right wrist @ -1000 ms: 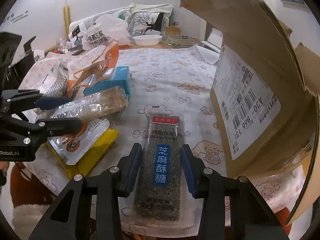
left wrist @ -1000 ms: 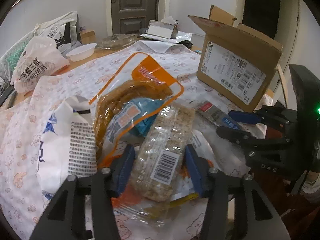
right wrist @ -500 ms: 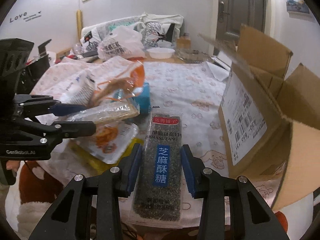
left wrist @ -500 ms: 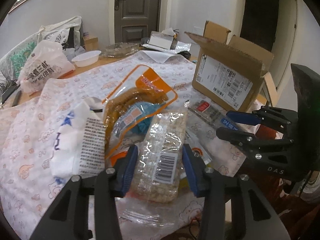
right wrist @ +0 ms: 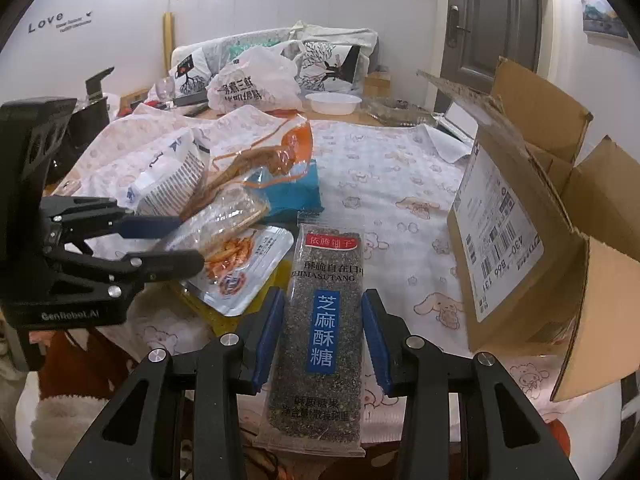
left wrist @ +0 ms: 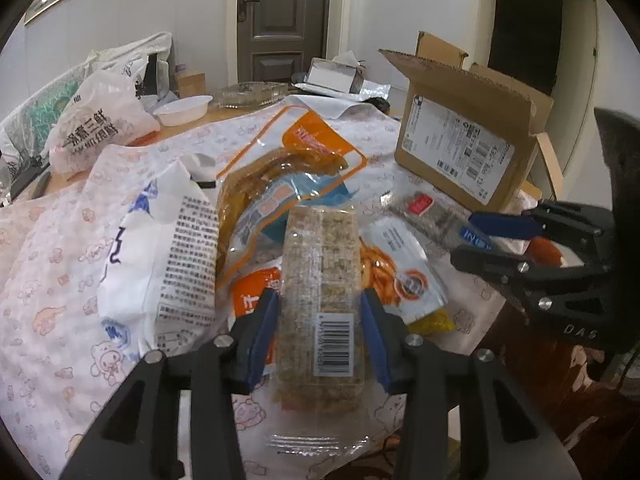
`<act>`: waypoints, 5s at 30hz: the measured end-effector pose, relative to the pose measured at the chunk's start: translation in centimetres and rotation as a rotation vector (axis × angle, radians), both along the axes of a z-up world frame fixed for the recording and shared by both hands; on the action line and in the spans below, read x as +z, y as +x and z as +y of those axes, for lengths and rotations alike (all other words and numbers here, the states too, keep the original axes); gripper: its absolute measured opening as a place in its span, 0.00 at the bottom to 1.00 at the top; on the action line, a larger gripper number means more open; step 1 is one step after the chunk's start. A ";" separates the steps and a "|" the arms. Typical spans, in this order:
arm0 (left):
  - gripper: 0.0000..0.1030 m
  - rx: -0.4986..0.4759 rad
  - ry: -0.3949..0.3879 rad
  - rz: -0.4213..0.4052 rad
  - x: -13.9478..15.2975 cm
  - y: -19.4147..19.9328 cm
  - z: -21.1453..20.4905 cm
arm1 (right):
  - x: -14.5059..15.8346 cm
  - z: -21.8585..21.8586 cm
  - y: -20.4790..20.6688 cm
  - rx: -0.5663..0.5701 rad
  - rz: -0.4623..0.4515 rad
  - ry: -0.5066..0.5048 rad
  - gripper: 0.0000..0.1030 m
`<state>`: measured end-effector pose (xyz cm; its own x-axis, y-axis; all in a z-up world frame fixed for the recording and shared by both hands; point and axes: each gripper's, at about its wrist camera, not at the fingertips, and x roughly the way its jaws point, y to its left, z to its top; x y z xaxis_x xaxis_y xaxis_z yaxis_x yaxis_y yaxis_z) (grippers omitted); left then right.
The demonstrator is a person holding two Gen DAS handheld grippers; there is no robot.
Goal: Organize snacks
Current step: 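Carry both bars into the cardboard box and open both grippers, then move both grippers back to the table and grasp the white milk-drink bag with the left gripper, then carry the white milk-drink bag into the box with the left gripper and release it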
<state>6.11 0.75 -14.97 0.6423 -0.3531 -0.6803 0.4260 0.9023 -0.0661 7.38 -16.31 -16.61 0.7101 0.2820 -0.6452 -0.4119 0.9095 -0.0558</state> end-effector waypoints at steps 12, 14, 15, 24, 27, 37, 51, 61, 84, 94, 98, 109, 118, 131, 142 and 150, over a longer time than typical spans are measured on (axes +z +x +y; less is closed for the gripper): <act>0.39 0.021 -0.012 -0.011 -0.3 0.4 0.6 | -0.2 -0.1 0.5 0.015 0.014 0.017 0.34; 0.38 0.024 -0.020 -0.011 -0.2 0.3 0.7 | 0.2 -0.2 0.3 0.019 0.006 0.022 0.34; 0.38 0.024 -0.024 -0.009 -0.2 0.2 0.7 | 0.3 -0.2 0.2 0.023 0.001 0.024 0.34; 0.37 0.019 -0.060 -0.055 2.2 -2.2 1.7 | 3.5 0.4 -1.9 0.080 -0.056 0.049 0.34; 0.37 0.020 -0.069 -0.069 2.9 -2.8 2.0 | 4.2 0.8 -2.1 0.106 -0.069 0.054 0.34; 0.37 0.065 -0.089 -0.159 6.4 -4.5 3.6 | 7.1 2.3 -1.7 0.176 -0.119 0.069 0.34; 0.37 -0.040 -0.093 -0.370 19.8 -2.0 -2.9 | 16.2 -5.6 0.9 0.080 -0.267 0.123 0.34; 0.37 -0.269 -0.050 -0.173 19.4 6.2 -19.1 | 12.7 -16.8 6.0 -0.078 -0.117 0.130 0.34; 0.54 -0.266 0.009 -0.002 14.8 11.9 -24.2 | 10.0 -19.6 8.8 -0.045 -0.044 0.092 0.45; 0.61 -0.137 -0.043 -0.097 17.4 7.7 -15.1 | 13.1 -14.5 5.9 0.035 -0.083 0.077 0.45; 0.66 -0.054 -0.054 -0.127 17.7 5.7 -10.0 | 13.9 -10.5 4.2 0.102 -0.096 0.084 0.45; 0.71 0.143 -0.126 -0.092 13.1 1.9 3.8 | 12.1 1.9 2.9 0.282 -0.022 0.011 0.45; 0.71 0.221 -0.181 0.027 5.9 2.6 10.2 | 7.6 8.5 4.3 0.347 0.111 -0.009 0.46; 0.66 0.174 -0.335 0.120 0.2 5.4 13.2 | 2.9 14.4 7.9 0.400 0.215 -0.006 0.53; 0.51 0.083 -0.433 0.196 -1.9 7.4 13.4 | 0.6 17.2 9.2 0.458 0.225 -0.039 0.67; 0.49 0.090 -0.460 0.231 -2.5 7.4 13.6 | 0.3 18.1 9.0 0.478 0.199 -0.072 0.66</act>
